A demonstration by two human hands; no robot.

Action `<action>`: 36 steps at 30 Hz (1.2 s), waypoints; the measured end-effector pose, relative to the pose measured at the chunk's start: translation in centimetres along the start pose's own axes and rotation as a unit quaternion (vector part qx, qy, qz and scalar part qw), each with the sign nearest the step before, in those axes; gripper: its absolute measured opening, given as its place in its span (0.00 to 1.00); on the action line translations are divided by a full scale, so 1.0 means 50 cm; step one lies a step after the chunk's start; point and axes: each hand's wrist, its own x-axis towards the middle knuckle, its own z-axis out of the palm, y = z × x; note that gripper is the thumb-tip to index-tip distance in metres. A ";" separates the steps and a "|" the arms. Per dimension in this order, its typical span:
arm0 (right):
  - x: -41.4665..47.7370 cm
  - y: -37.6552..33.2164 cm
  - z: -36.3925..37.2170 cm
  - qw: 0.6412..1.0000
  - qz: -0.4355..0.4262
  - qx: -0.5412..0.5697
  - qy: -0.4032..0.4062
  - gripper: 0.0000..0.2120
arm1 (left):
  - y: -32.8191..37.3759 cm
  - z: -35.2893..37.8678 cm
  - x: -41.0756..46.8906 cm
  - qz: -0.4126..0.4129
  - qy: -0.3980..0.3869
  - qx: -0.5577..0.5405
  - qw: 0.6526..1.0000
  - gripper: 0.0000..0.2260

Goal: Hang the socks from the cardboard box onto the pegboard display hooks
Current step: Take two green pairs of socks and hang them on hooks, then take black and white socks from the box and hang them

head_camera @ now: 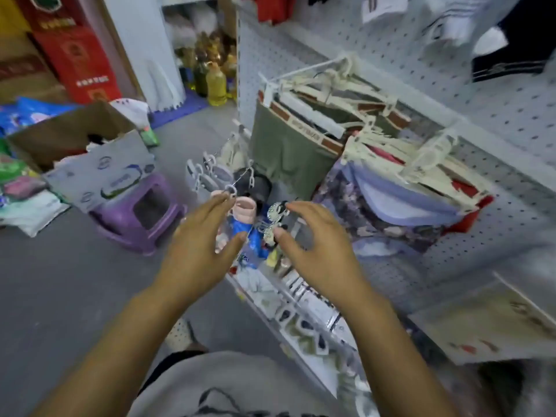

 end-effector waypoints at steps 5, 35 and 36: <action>0.035 -0.019 0.199 0.993 0.060 0.044 -0.089 0.22 | -0.174 -0.059 -0.051 -0.081 -0.046 0.033 0.995 0.27; 0.954 -0.298 0.888 0.934 -0.047 0.035 -0.353 0.21 | -0.909 -0.392 0.267 -0.487 0.056 0.041 0.871 0.29; 1.002 -0.309 0.918 0.930 -0.049 0.033 -0.364 0.21 | -0.934 -0.391 0.294 -0.498 0.057 0.038 0.864 0.29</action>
